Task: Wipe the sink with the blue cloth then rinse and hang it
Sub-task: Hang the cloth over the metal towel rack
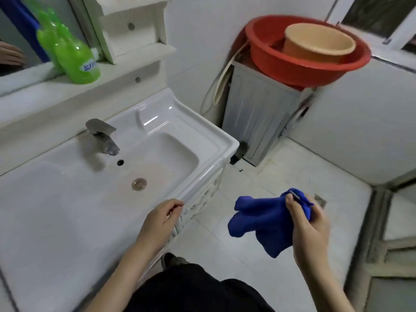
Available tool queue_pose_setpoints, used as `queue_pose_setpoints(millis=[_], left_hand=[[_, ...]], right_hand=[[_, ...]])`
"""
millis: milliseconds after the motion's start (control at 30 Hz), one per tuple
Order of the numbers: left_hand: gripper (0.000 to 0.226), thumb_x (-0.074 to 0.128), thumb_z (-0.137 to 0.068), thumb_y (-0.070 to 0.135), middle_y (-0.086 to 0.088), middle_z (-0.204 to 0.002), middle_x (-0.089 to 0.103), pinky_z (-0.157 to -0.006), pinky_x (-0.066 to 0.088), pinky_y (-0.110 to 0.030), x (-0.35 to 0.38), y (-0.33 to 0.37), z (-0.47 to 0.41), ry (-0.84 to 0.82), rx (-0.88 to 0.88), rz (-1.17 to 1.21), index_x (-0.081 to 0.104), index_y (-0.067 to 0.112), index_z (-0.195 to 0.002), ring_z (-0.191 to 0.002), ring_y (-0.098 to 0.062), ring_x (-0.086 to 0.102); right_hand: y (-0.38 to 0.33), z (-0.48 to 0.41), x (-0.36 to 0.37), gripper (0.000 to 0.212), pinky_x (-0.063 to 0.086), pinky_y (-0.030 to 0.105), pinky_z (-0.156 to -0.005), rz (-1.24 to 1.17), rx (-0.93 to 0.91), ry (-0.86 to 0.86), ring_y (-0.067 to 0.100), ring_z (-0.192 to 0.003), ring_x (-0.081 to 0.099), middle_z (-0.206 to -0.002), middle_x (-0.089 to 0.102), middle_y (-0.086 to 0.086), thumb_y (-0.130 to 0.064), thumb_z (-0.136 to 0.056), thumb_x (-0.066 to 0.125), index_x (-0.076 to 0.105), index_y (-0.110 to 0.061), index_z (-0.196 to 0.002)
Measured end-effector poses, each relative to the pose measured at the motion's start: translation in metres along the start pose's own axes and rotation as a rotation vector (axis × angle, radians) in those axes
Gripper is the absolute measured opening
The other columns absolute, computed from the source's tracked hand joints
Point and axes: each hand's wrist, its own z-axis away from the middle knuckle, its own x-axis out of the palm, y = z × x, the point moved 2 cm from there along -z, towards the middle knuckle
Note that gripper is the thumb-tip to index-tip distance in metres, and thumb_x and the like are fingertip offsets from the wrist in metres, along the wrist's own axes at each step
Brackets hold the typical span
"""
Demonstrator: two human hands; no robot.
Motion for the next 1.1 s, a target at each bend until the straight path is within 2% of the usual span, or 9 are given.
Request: queue_pose_setpoints(millis=[167, 267, 367, 467, 567, 700, 833, 933, 1100], left_hand=[[0.019, 0.056, -0.099, 0.020, 0.013, -0.107, 0.068, -0.083, 0.043, -0.012, 0.080, -0.002, 0.065, -0.153, -0.041, -0.052, 0.067, 0.032, -0.108, -0.103, 0.000, 0.061], [0.023, 0.056, -0.098, 0.026, 0.013, -0.114, 0.065, -0.091, 0.046, -0.023, 0.113, -0.010, 0.093, -0.275, -0.047, -0.191, 0.067, 0.025, -0.119, -0.107, -0.004, 0.060], [0.022, 0.056, -0.098, 0.029, 0.010, -0.111, 0.065, -0.095, 0.048, -0.030, 0.136, -0.010, 0.106, -0.375, -0.039, -0.249, 0.067, 0.026, -0.117, -0.106, -0.006, 0.061], [0.017, 0.057, -0.097, 0.028, 0.017, -0.103, 0.064, -0.089, 0.047, -0.024, 0.153, -0.001, 0.103, -0.402, 0.016, -0.274, 0.067, 0.029, -0.111, -0.103, -0.002, 0.061], [0.015, 0.054, -0.098, 0.033, 0.021, -0.107, 0.064, -0.088, 0.046, -0.022, 0.167, 0.015, 0.090, -0.412, 0.045, -0.274, 0.063, 0.038, -0.108, -0.103, 0.008, 0.057], [0.018, 0.053, -0.098, 0.033, 0.022, -0.105, 0.064, -0.082, 0.043, -0.017, 0.187, 0.046, 0.052, -0.363, 0.119, -0.257, 0.066, 0.033, -0.110, -0.100, 0.011, 0.056], [0.018, 0.053, -0.098, 0.033, 0.028, -0.101, 0.064, -0.078, 0.042, -0.013, 0.207, 0.065, 0.009, -0.348, 0.101, -0.216, 0.060, 0.049, -0.101, -0.098, 0.013, 0.057], [0.027, 0.054, -0.097, 0.032, 0.033, -0.100, 0.064, -0.075, 0.042, -0.006, 0.231, 0.067, -0.037, -0.351, 0.047, -0.130, 0.061, 0.057, -0.090, -0.095, 0.012, 0.058], [0.026, 0.056, -0.098, 0.025, 0.018, -0.096, 0.071, -0.086, 0.050, -0.027, 0.268, 0.080, -0.124, -0.383, -0.123, -0.015, 0.065, 0.047, -0.088, -0.101, -0.005, 0.065]], right_hand=[[0.050, 0.054, -0.088, 0.021, 0.046, 0.014, -0.058, 0.068, 0.151, 0.094, 0.004, -0.063, 0.058, -0.068, 0.061, -0.004, -0.020, -0.097, 0.061, 0.062, -0.012, -0.077], [0.073, 0.083, -0.132, 0.019, 0.047, 0.013, -0.059, 0.079, 0.232, 0.199, 0.000, -0.060, 0.059, -0.064, 0.061, -0.009, -0.016, -0.096, 0.062, 0.060, -0.004, -0.082], [0.094, 0.105, -0.171, 0.014, 0.047, 0.014, -0.059, 0.094, 0.322, 0.311, 0.002, -0.062, 0.057, -0.065, 0.061, -0.013, -0.018, -0.094, 0.064, 0.062, -0.012, -0.082], [0.106, 0.115, -0.197, 0.017, 0.045, 0.009, -0.057, 0.112, 0.358, 0.386, -0.005, -0.058, 0.056, -0.063, 0.062, -0.017, -0.019, -0.094, 0.065, 0.064, -0.022, -0.077], [0.107, 0.111, -0.213, 0.016, 0.046, 0.024, -0.062, 0.117, 0.379, 0.397, -0.002, -0.059, 0.056, -0.064, 0.062, -0.013, -0.027, -0.094, 0.065, 0.065, -0.029, -0.078], [0.103, 0.079, -0.221, 0.022, 0.043, 0.027, -0.059, 0.079, 0.372, 0.408, 0.004, -0.056, 0.051, -0.061, 0.056, -0.007, -0.028, -0.093, 0.066, 0.061, -0.016, -0.075], [0.106, 0.030, -0.224, 0.019, 0.045, 0.017, -0.055, 0.063, 0.366, 0.388, 0.003, -0.058, 0.055, -0.065, 0.060, -0.004, -0.023, -0.094, 0.065, 0.063, -0.010, -0.081], [0.119, -0.024, -0.224, 0.016, 0.047, 0.017, -0.059, 0.075, 0.386, 0.364, 0.004, -0.064, 0.059, -0.074, 0.065, 0.004, -0.022, -0.095, 0.064, 0.065, -0.009, -0.086], [0.124, -0.126, -0.220, 0.007, 0.048, 0.022, -0.069, 0.083, 0.413, 0.356, 0.008, -0.079, 0.065, -0.085, 0.070, -0.001, -0.021, -0.095, 0.064, 0.067, -0.017, -0.090]])
